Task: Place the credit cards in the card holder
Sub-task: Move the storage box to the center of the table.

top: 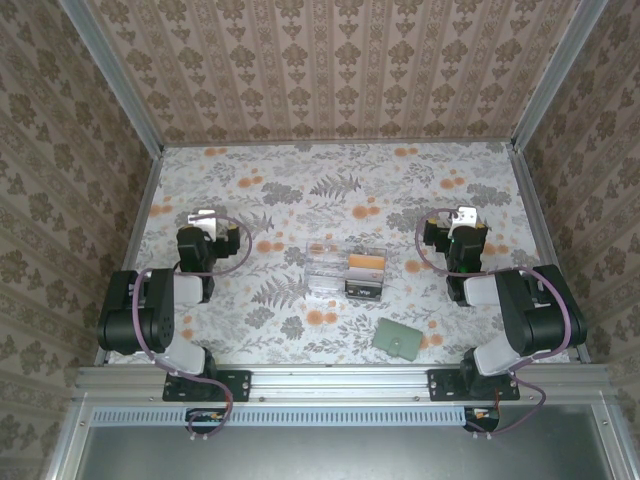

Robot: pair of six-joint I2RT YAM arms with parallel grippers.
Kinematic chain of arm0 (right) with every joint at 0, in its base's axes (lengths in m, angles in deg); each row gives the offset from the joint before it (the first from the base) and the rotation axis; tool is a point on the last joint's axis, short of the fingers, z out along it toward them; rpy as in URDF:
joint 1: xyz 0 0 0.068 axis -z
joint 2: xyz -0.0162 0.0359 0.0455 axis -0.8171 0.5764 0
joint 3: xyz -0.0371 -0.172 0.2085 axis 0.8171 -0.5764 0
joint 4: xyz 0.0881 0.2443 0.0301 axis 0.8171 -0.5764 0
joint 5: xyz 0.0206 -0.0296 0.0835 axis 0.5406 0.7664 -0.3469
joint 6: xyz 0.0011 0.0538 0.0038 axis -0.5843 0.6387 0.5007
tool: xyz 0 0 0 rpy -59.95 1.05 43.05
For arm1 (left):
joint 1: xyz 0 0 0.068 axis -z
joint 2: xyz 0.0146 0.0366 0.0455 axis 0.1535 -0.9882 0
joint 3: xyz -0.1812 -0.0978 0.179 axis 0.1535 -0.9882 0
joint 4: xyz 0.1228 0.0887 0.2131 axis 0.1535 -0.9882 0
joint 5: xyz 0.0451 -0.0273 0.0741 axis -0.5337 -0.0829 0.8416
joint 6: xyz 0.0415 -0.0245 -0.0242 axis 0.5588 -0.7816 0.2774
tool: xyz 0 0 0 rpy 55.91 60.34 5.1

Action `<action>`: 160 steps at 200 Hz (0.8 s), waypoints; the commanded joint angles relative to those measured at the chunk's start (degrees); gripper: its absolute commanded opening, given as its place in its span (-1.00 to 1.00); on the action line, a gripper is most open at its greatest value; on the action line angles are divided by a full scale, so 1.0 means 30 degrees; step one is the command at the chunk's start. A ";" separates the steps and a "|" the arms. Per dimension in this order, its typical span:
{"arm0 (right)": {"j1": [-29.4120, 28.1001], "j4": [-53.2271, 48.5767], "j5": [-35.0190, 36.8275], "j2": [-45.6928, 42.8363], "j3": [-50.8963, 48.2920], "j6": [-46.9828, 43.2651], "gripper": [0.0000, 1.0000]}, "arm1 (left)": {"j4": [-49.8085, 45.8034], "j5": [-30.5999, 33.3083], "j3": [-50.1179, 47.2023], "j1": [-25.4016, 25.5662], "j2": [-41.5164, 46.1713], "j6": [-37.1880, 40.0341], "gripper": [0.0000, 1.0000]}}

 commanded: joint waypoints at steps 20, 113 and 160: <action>-0.0112 -0.0626 -0.1196 -0.0658 0.0435 -0.0540 0.99 | 0.1686 0.0149 -0.1869 -0.0161 0.2894 -0.0002 1.00; -0.0063 -2.4081 -0.5238 -0.6401 0.8558 0.5705 0.99 | -1.1970 -0.3182 0.0708 -0.0500 1.2410 -1.0108 1.00; -0.0111 -2.5797 -0.9829 -0.8997 0.6623 0.6865 0.83 | -1.7116 -0.8271 0.2906 0.1584 1.0616 -0.9977 1.00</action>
